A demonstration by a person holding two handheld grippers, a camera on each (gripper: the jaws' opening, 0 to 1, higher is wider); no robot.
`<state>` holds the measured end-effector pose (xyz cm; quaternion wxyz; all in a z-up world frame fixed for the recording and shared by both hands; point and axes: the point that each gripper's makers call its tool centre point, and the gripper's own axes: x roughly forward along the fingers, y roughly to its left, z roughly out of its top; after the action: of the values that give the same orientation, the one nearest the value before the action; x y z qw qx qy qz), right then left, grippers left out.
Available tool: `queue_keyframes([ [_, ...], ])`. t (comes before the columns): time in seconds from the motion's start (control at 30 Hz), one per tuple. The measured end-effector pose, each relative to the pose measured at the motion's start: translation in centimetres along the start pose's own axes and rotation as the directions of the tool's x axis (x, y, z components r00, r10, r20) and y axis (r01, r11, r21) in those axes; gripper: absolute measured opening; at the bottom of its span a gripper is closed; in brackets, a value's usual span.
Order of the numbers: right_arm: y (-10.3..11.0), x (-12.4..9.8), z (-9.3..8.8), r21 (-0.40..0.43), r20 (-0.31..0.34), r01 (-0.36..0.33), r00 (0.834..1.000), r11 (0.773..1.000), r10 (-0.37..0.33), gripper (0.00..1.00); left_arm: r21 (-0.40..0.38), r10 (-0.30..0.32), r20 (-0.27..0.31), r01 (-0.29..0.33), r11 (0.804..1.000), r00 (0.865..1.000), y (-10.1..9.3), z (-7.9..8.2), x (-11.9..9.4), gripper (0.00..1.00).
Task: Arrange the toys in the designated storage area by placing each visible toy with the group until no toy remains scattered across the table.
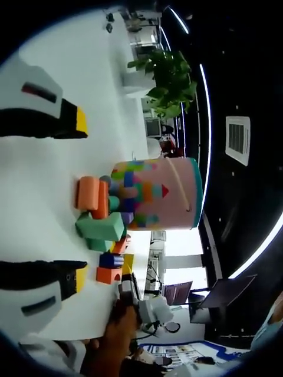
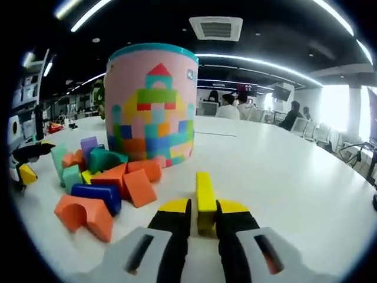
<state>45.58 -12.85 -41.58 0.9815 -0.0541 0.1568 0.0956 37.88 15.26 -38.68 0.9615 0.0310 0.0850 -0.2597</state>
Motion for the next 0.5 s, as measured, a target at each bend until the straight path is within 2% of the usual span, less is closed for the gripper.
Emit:
queue_keyframes([
  [0.33, 0.13, -0.15, 0.37, -0.013, 0.022, -0.005, 1.000, 1.000, 0.005, 0.10, 0.004, 0.017, -0.002, -0.017, 1.000, 1.000, 0.35, -0.05, 0.00, 0.87],
  [0.4, 0.09, -0.27, 0.62, 0.006, 0.035, -0.003, 0.999, 1.000, 0.003, 0.10, -0.001, 0.047, -0.023, -0.047, 0.999, 0.999, 0.94, -0.46, 0.03, 0.85],
  [0.5, 0.19, -0.33, 0.82, 0.057, 0.041, -0.019, 0.999, 0.998, 0.017, 0.10, 0.002, 0.048, -0.022, -0.048, 0.999, 0.999, 0.98, -0.42, 0.08, 0.85],
])
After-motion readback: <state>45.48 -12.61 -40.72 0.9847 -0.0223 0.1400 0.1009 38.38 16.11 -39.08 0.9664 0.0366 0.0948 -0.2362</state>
